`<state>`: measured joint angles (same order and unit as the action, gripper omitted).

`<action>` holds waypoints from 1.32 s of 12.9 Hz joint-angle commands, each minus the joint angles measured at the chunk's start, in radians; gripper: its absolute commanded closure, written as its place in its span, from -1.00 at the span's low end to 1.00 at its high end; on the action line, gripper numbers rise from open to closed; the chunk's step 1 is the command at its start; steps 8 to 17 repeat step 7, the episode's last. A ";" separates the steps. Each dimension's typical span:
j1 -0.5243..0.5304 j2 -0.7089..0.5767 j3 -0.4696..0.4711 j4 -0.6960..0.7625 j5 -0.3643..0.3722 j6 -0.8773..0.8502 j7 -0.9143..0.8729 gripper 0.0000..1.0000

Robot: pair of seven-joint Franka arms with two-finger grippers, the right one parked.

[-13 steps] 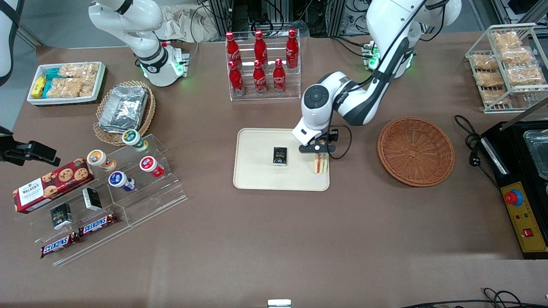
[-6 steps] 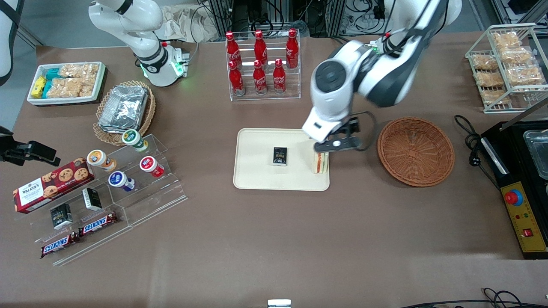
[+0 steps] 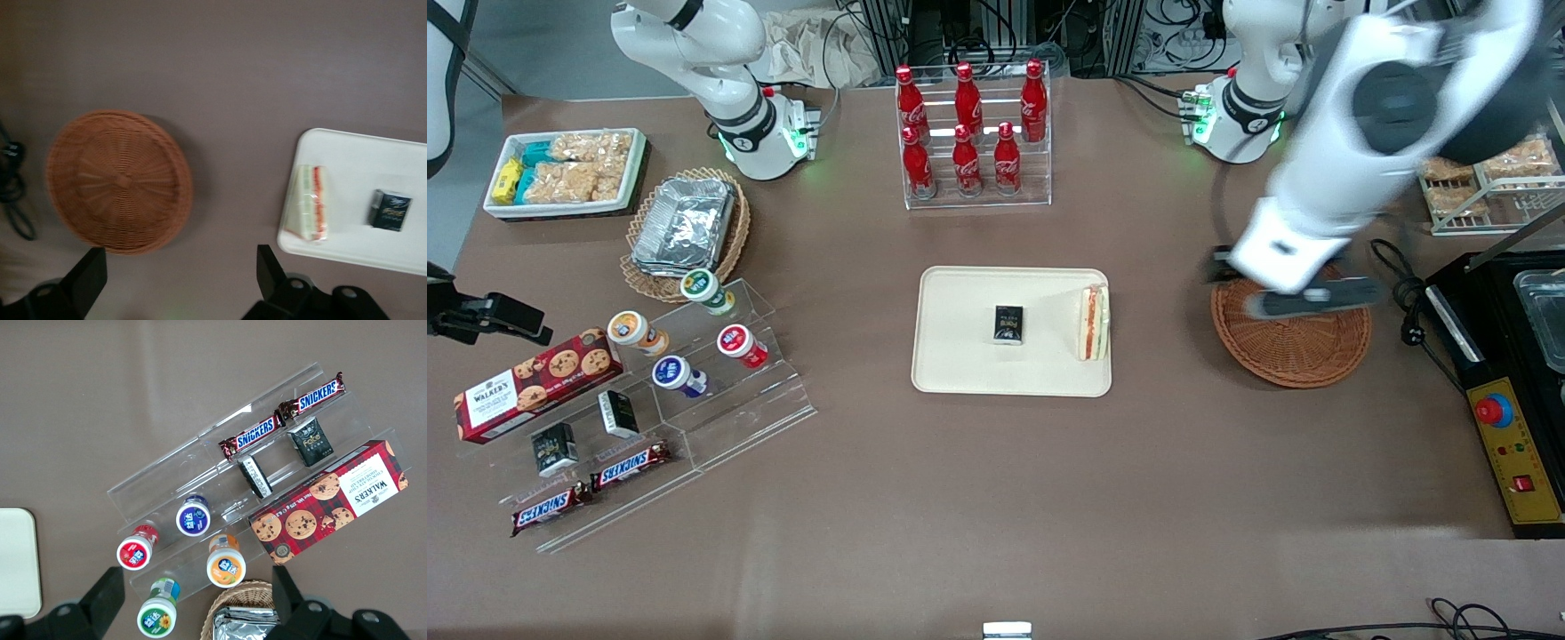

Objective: Place sandwich from basket to tray
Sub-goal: 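Open the left gripper, release the sandwich, and raise the arm away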

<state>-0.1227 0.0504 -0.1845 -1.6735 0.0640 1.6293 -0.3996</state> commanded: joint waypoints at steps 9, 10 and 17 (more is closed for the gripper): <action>0.095 -0.104 0.088 -0.015 -0.067 -0.089 0.341 -1.00; 0.095 -0.104 0.088 -0.015 -0.067 -0.089 0.341 -1.00; 0.095 -0.104 0.088 -0.015 -0.067 -0.089 0.341 -1.00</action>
